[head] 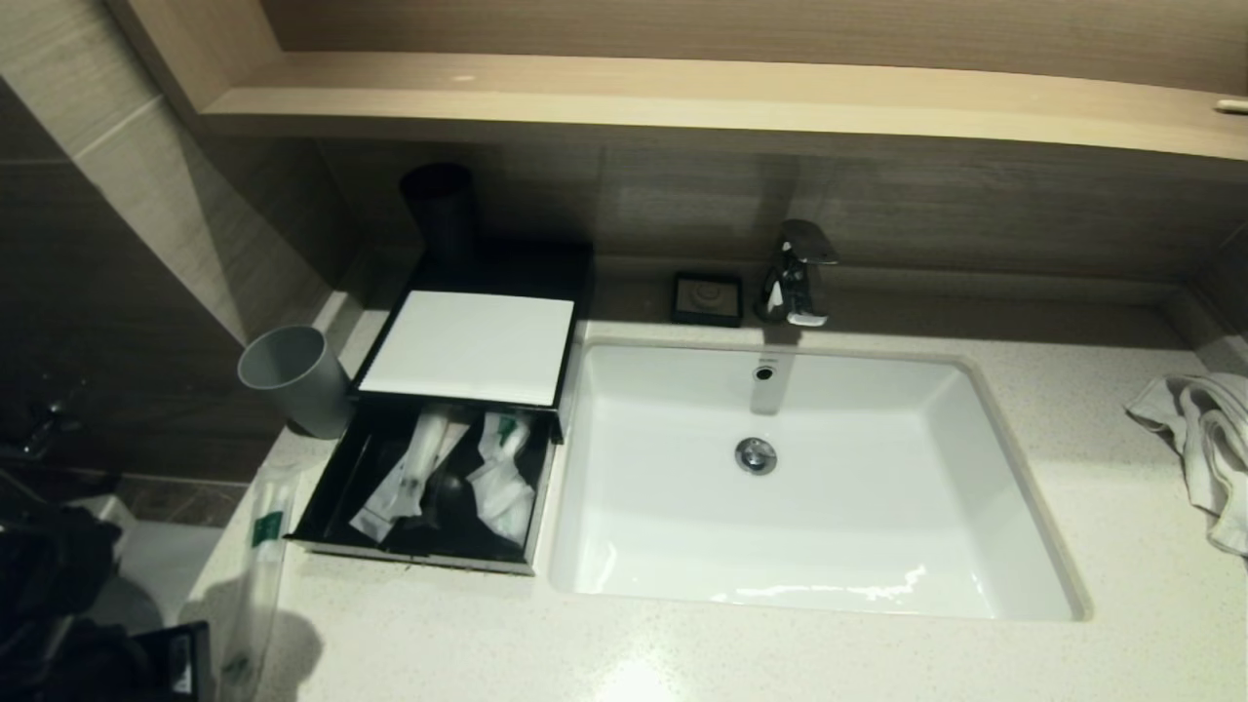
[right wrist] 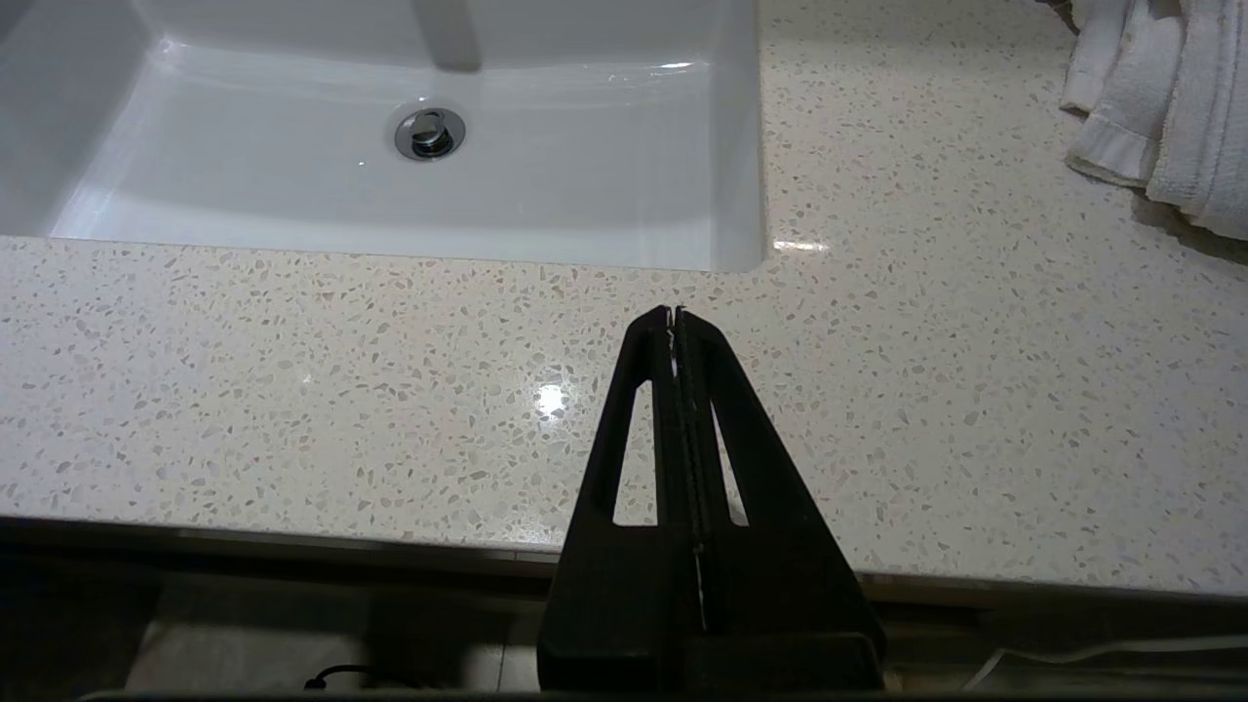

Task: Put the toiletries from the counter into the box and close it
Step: Pick up the bathroom toiletry

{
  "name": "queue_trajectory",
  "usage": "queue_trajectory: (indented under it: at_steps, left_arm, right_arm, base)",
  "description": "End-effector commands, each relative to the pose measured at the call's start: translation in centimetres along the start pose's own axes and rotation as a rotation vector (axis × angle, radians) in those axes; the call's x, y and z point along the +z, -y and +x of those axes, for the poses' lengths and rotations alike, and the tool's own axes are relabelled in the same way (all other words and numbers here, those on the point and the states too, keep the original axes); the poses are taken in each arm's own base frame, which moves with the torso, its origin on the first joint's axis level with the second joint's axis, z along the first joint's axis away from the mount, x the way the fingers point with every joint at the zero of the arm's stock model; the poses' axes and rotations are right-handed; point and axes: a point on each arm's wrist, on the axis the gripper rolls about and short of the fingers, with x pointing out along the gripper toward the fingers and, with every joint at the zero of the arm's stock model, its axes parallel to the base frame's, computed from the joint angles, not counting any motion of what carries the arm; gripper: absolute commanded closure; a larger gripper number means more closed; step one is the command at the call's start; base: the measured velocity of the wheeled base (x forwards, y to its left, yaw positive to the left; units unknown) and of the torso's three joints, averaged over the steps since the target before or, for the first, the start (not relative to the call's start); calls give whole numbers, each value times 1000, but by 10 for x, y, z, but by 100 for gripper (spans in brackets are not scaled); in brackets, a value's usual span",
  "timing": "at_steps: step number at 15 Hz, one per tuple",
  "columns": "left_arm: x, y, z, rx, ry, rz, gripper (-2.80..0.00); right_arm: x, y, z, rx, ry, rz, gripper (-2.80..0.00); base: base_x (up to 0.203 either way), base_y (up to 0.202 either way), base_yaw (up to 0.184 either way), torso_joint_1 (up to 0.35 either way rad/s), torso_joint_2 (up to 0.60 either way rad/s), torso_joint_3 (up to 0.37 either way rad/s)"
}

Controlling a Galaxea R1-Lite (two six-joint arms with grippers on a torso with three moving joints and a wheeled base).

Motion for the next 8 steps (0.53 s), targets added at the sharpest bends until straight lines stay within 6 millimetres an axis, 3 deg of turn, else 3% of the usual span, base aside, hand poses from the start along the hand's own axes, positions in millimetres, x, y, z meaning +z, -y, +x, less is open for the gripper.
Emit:
queue_trajectory:
  at_steps: [1,8]
  left_arm:
    - [-7,-1,6,18,-35,8,0]
    - [-17,3,26,14,-85,-20,0]
  right_arm:
    - [0,0,0,1,0,0,0]
    - [0,0,0,0,0,0,0]
  base:
    - [0,0,0,0,0,0]
    - [0,0,0,0,0,0]
